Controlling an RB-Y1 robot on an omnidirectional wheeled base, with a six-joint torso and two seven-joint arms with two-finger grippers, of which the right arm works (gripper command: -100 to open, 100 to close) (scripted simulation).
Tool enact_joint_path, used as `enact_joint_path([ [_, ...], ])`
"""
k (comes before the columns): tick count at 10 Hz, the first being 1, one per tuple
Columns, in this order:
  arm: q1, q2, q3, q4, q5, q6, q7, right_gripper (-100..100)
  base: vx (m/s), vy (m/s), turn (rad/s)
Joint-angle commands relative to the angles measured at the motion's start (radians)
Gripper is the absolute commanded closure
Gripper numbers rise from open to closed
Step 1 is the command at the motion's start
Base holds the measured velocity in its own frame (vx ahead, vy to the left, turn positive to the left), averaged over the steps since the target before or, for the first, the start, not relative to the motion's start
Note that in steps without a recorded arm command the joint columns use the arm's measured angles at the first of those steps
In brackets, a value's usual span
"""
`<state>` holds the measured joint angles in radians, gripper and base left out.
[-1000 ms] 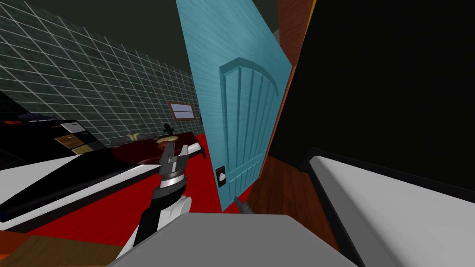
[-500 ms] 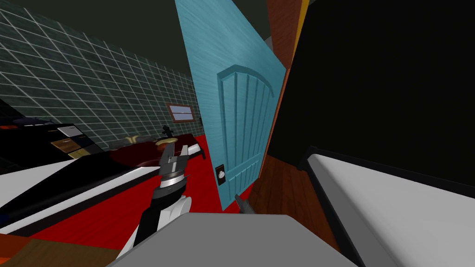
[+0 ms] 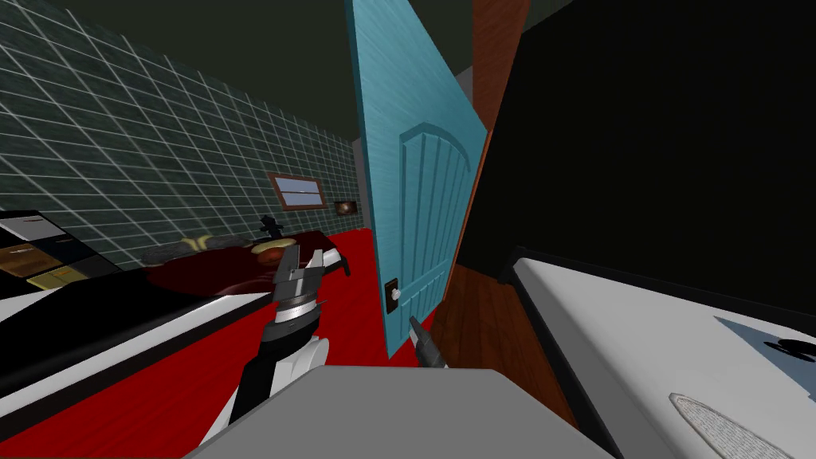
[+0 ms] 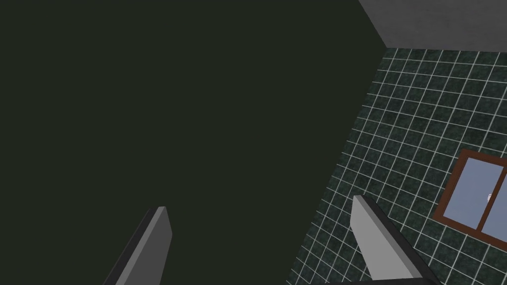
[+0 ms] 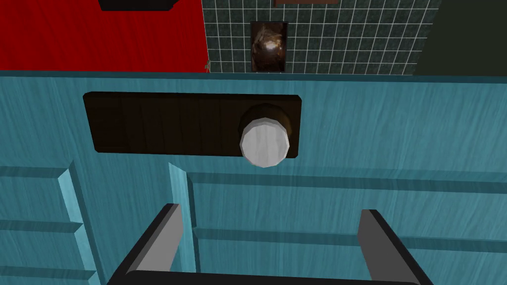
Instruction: Push the door open
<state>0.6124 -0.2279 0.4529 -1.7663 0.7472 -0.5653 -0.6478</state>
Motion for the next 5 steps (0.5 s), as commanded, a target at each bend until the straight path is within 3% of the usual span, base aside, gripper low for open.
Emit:
enact_joint_path([
  [1, -0.008, 0.005, 0.000, 0.002, -0.001, 0.011, 0.001, -100, 0.094, 0.105, 0.057],
  [5, -0.026, 0.017, 0.000, 0.007, -0.002, 0.034, 0.005, -100, 0.165, 0.108, 0.037],
])
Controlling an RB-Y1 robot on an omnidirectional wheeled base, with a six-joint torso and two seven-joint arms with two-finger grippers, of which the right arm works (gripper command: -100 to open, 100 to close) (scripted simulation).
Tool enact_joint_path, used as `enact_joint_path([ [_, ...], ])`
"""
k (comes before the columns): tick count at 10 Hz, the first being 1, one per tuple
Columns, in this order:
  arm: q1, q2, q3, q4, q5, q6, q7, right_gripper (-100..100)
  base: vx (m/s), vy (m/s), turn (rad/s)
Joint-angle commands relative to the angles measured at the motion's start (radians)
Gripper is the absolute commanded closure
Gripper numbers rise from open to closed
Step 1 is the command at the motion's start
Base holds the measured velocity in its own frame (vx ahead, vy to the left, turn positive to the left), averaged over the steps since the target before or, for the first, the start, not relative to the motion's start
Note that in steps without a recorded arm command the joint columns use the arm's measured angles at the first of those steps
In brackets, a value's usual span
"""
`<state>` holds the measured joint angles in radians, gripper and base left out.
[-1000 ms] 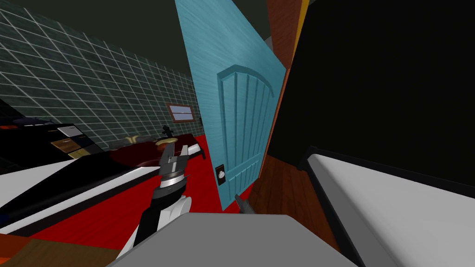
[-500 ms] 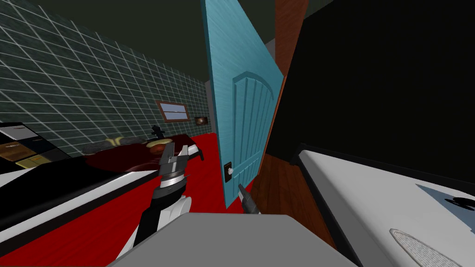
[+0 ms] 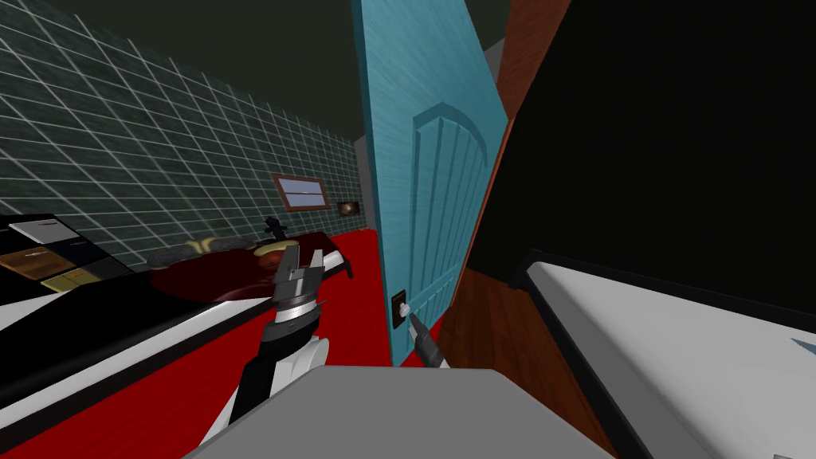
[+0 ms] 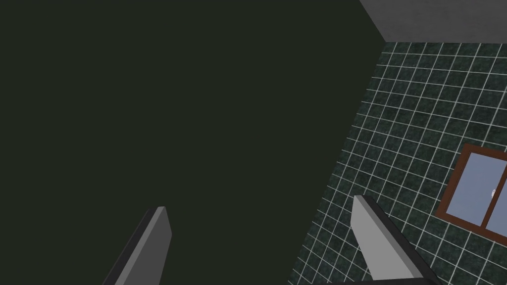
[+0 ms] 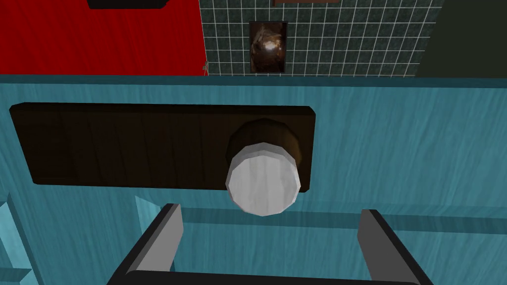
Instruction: Push the door open
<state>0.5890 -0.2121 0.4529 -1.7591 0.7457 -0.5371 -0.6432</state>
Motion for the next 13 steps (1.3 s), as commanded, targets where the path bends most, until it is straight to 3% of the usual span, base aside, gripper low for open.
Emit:
enact_joint_path([
  [1, -0.006, 0.003, 0.000, 0.000, 0.000, 0.009, 0.001, -100, 0.155, 0.117, 0.033],
  [3, -0.008, 0.005, -0.001, 0.002, -0.001, 0.010, 0.002, -100, 0.117, 0.092, 0.010],
  [4, -0.008, 0.005, -0.001, 0.002, -0.001, 0.010, 0.002, 100, -0.010, -0.007, -0.003],
  [9, -0.008, 0.005, -0.001, 0.002, -0.001, 0.010, 0.002, 100, -0.016, -0.013, 0.001],
  [10, -0.004, 0.025, -0.020, 0.004, -0.013, 0.019, 0.012, -100, -0.121, 0.056, -0.252],
  [12, 0.000, 0.043, -0.037, 0.005, -0.024, 0.027, 0.021, -100, -0.184, 0.049, -0.149],
  [13, -0.001, 0.038, -0.030, 0.005, -0.019, 0.024, 0.018, -100, -0.075, 0.026, -0.026],
])
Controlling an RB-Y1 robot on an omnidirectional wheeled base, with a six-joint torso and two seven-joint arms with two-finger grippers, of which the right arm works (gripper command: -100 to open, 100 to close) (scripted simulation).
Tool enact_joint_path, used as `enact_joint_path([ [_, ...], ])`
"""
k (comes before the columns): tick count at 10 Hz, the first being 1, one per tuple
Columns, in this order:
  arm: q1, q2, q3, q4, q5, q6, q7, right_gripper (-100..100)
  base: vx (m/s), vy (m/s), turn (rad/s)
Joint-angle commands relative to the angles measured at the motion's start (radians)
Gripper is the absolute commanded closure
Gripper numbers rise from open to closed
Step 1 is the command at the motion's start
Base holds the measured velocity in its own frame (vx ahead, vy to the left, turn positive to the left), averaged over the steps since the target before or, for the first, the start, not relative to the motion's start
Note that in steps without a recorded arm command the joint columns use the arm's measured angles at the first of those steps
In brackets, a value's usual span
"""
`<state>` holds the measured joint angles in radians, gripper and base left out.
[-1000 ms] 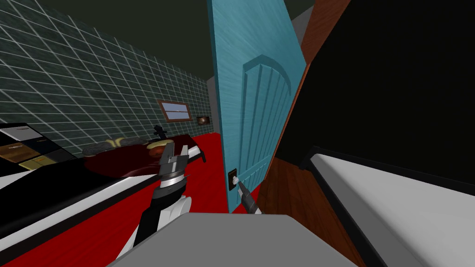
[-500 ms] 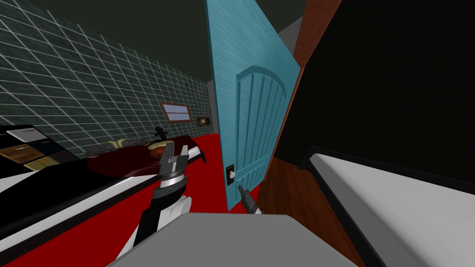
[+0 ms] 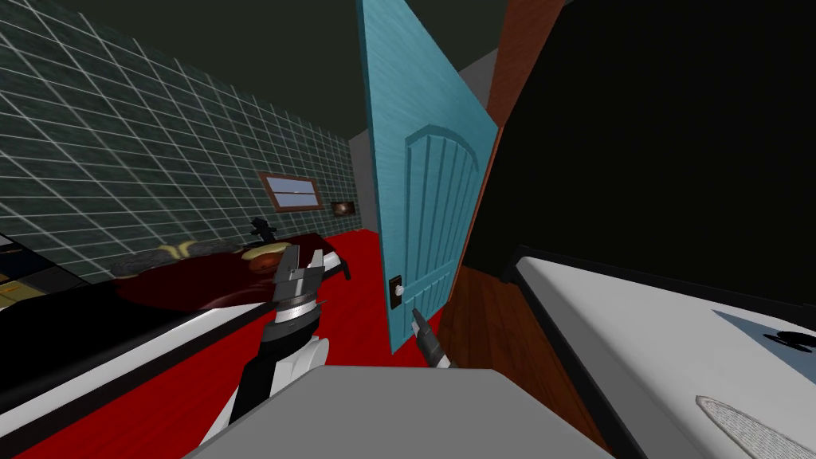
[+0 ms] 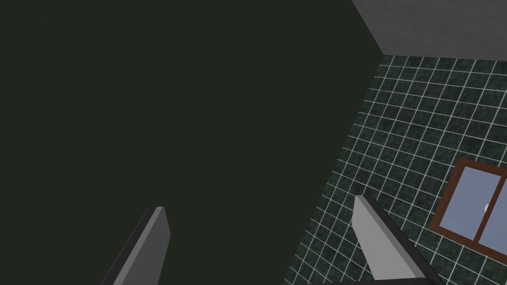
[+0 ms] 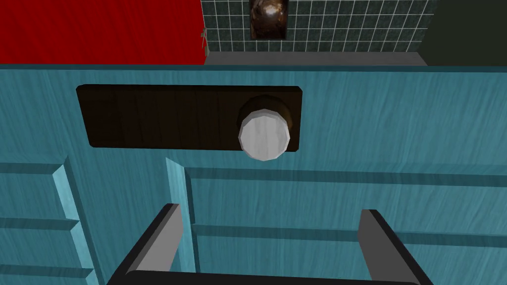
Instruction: Push the door open
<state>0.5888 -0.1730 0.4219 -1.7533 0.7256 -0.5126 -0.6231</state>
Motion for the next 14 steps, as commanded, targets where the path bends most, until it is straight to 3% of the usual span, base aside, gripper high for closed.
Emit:
enact_joint_path([
  [1, -0.010, 0.006, 0.000, 0.005, -0.002, 0.009, 0.003, -100, 0.101, 0.060, 0.054],
  [6, -0.042, 0.026, -0.002, 0.022, -0.010, 0.037, 0.012, -100, 0.183, 0.124, 0.038],
  [7, -0.036, 0.022, -0.001, 0.016, -0.009, 0.033, 0.010, -100, 0.071, 0.052, 0.002],
  [8, -0.036, 0.022, -0.001, 0.016, -0.009, 0.033, 0.010, 100, 0.000, 0.000, 0.000],
  [13, -0.036, 0.022, -0.001, 0.016, -0.009, 0.033, 0.010, 100, -0.016, -0.012, 0.000],
  [14, -0.052, 0.027, -0.020, 0.032, -0.022, 0.047, 0.022, 100, 0.075, 0.068, -0.049],
])
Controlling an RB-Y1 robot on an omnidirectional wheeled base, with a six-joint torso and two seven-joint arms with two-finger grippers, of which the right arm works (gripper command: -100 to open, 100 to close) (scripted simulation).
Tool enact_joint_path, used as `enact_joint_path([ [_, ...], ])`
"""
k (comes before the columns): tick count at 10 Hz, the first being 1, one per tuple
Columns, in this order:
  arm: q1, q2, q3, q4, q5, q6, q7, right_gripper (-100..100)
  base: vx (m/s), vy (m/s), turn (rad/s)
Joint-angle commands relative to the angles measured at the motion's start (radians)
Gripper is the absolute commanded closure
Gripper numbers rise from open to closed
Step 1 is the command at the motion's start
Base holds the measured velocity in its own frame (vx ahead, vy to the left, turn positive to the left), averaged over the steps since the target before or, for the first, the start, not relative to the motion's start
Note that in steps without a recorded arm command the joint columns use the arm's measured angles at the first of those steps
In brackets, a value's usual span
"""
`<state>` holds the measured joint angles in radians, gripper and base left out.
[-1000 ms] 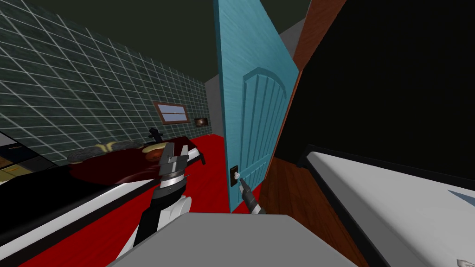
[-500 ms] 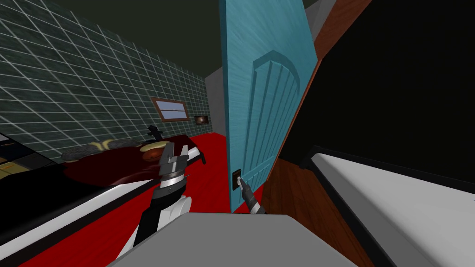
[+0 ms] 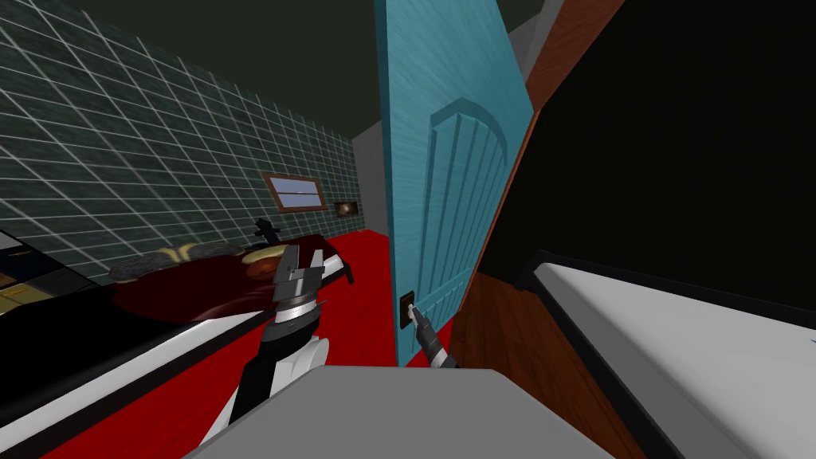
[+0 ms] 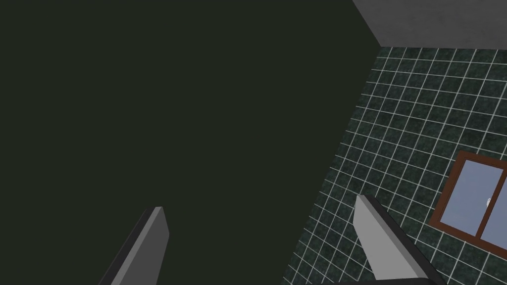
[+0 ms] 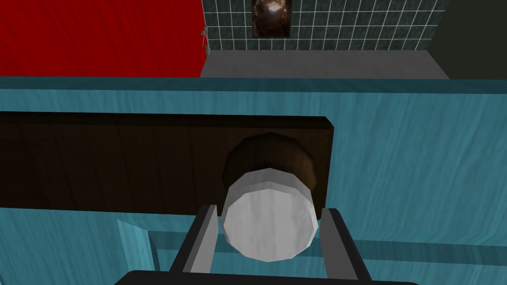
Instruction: Push the door open
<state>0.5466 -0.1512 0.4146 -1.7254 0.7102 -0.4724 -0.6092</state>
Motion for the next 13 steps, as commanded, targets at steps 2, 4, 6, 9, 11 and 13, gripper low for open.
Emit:
enact_joint_path([
  [2, -0.025, 0.012, -0.028, 0.015, -0.018, 0.016, 0.018, 100, 0.111, 0.160, -0.064],
  [4, -0.044, 0.021, -0.048, 0.028, -0.034, 0.027, 0.032, 100, 0.137, 0.137, -0.046],
  [6, -0.067, 0.032, -0.070, 0.044, -0.051, 0.040, 0.047, 100, 0.123, 0.161, -0.062],
  [9, -0.100, 0.049, -0.103, 0.067, -0.076, 0.060, 0.069, 100, 0.129, 0.136, -0.062],
  [11, -0.117, 0.058, -0.120, 0.079, -0.090, 0.070, 0.081, 100, 0.112, 0.144, -0.060],
  [13, -0.143, 0.074, -0.146, 0.097, -0.110, 0.085, 0.098, 100, 0.137, 0.144, -0.089],
])
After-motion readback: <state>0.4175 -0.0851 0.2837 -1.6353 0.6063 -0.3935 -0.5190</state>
